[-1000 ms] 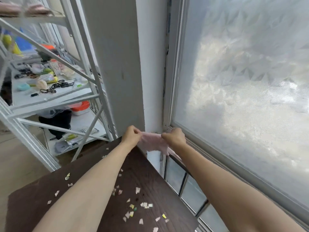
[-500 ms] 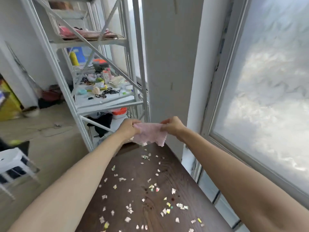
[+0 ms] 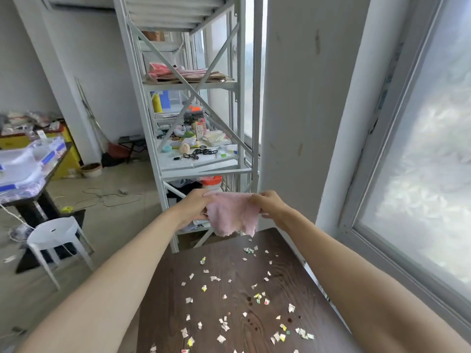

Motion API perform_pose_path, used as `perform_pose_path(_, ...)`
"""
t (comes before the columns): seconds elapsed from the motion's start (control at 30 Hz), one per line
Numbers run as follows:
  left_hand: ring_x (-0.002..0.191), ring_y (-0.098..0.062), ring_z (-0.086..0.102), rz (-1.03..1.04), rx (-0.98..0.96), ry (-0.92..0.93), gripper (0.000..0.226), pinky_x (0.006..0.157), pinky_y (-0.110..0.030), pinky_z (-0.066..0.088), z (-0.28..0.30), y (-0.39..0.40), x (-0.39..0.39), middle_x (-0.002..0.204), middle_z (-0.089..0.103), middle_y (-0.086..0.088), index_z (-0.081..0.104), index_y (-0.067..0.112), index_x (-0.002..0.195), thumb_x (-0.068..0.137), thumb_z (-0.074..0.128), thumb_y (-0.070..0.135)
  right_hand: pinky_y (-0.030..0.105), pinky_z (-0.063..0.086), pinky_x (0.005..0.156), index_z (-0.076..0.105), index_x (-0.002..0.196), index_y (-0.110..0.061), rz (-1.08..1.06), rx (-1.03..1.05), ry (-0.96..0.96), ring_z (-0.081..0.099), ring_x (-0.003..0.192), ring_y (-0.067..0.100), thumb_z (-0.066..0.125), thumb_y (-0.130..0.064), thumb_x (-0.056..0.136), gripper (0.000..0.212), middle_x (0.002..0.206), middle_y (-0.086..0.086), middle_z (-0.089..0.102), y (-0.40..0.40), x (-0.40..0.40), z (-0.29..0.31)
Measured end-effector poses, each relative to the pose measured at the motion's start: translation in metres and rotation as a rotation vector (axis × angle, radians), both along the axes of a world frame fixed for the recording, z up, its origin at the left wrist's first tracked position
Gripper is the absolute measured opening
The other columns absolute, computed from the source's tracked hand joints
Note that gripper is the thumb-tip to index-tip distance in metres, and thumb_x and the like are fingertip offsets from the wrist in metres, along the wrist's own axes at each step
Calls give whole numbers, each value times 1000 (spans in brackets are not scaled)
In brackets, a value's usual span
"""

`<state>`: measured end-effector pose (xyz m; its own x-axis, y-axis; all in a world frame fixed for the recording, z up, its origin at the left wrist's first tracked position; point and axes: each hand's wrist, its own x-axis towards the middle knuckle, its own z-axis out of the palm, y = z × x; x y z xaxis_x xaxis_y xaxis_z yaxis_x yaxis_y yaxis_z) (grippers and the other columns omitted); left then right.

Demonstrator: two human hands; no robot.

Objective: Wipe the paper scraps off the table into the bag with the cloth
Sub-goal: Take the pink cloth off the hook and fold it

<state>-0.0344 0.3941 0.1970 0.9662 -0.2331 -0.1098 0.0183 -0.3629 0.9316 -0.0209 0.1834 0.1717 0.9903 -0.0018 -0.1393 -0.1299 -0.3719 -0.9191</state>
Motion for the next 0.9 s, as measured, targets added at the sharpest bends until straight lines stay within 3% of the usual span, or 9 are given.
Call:
perform_pose_path(0.1, 64, -13, 53, 79, -44, 11, 19, 50, -25, 42, -6, 1, -9, 75, 56, -3, 57, 13, 92, 98, 40, 16, 35, 57, 67, 58, 113, -2, -17, 146, 54, 63, 93, 27, 42, -24, 95, 32, 105, 12, 62, 14, 1, -12)
perform_pose_path(0.2, 63, -16, 53, 148, -98, 122, 27, 51, -24, 43, -21, 5, -8, 78, 57, -8, 57, 2, 107, 98, 41, 22, 19, 39, 37, 56, 109, 1, -39, 158, 115, 54, 46, 16, 35, -26, 101, 35, 68, 10, 55, 26, -4, -19)
perform_pose_path(0.27, 68, -19, 59, 145, -250, 247, 28, 56, -28, 49, -27, 10, -10, 81, 63, -12, 58, 2, 109, 96, 48, 25, 18, 34, 32, 55, 112, 6, -51, 200, 183, 47, 34, 12, 44, -30, 98, 40, 62, 10, 53, 30, -4, -25)
perform_pose_path(0.37, 54, -18, 60, 21, -442, 320, 21, 51, -30, 55, -32, 20, -13, 67, 64, -11, 58, -1, 107, 87, 61, 5, 28, 54, 50, 52, 120, 8, 15, 385, 325, 68, 69, 24, 73, -24, 80, 56, 99, 20, 67, 30, -4, -31)
perform_pose_path(0.43, 51, -17, 58, -29, -512, 349, 35, 52, -32, 55, -35, 27, -13, 63, 61, -9, 54, -2, 115, 82, 60, -10, 35, 57, 61, 49, 124, 8, 64, 480, 370, 69, 85, 29, 72, -6, 77, 54, 109, 23, 65, 28, -4, -31)
perform_pose_path(0.57, 57, -14, 61, 44, -561, 327, 47, 55, -24, 56, -43, 38, -6, 74, 66, -8, 55, 7, 119, 78, 57, -17, 37, 59, 71, 54, 124, 0, 115, 704, 312, 67, 94, 32, 53, 16, 82, 45, 116, 22, 63, 26, -1, -34)
perform_pose_path(0.67, 59, -15, 68, 140, -684, 298, 33, 58, -25, 59, -46, 40, -1, 81, 68, -13, 58, 2, 105, 83, 47, -21, 29, 59, 70, 66, 104, 3, 176, 724, 217, 66, 94, 27, 46, 18, 86, 31, 103, 18, 67, 24, 1, -31)
perform_pose_path(0.77, 75, -20, 62, 195, -644, 233, 37, 50, -24, 54, -45, 44, -2, 101, 60, -18, 59, 6, 72, 89, 34, -15, 33, 58, 75, 71, 69, -5, 268, 713, 185, 66, 95, 30, 34, 21, 86, 48, 98, 17, 72, 21, 2, -28)
perform_pose_path(0.9, 79, -18, 51, 121, -590, 251, 34, 51, -23, 48, -49, 52, 0, 107, 58, -16, 62, 5, 72, 91, 34, -1, 33, 57, 76, 71, 61, -13, 355, 594, 216, 69, 88, 25, 35, 17, 89, 54, 103, 14, 71, 18, -1, -26)
